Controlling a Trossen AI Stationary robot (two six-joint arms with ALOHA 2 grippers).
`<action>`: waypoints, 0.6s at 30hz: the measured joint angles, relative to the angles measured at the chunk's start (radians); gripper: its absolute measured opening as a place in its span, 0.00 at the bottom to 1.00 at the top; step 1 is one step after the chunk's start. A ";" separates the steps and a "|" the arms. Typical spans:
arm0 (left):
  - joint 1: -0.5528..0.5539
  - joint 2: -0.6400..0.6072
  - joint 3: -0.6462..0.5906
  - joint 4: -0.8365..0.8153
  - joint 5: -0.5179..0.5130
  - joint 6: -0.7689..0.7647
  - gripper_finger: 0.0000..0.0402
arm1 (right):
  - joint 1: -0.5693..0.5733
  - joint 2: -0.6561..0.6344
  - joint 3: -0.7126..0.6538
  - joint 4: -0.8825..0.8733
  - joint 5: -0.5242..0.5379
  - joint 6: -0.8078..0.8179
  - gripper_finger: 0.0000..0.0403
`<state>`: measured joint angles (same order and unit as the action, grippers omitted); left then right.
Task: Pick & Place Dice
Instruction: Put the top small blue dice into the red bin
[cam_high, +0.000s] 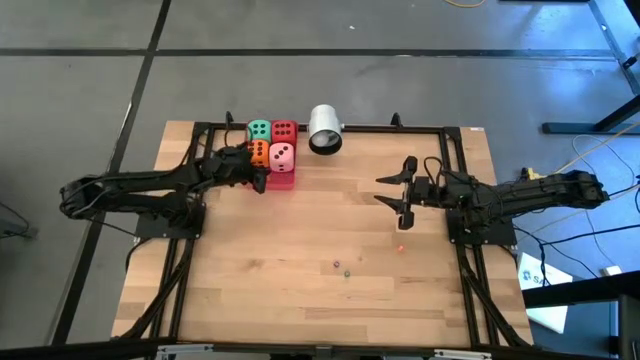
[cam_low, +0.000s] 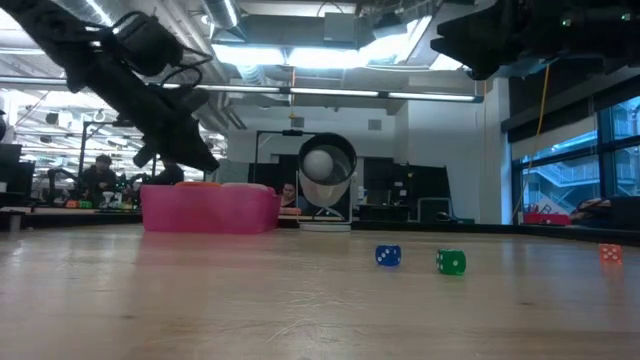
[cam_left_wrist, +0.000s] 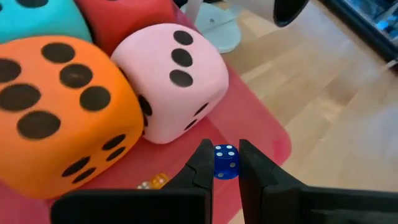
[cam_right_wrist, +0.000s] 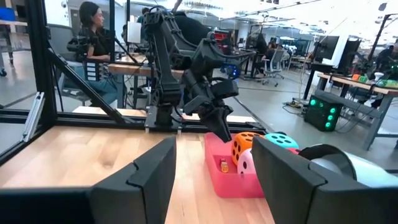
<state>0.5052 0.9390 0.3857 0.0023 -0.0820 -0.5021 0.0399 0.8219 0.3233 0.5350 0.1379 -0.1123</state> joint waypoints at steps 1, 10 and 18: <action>0.005 0.014 0.018 -0.020 0.000 0.011 0.05 | 0.000 0.000 0.000 0.000 0.000 0.000 0.52; 0.049 0.158 0.203 -0.315 -0.008 0.018 0.05 | 0.000 0.000 0.000 0.000 0.001 -0.015 0.52; 0.062 0.285 0.344 -0.477 0.007 0.016 0.05 | -0.001 0.000 0.000 -0.011 0.004 -0.030 0.52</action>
<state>0.5671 1.2238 0.7296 -0.4744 -0.0753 -0.4858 0.0391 0.8219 0.3233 0.5237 0.1417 -0.1421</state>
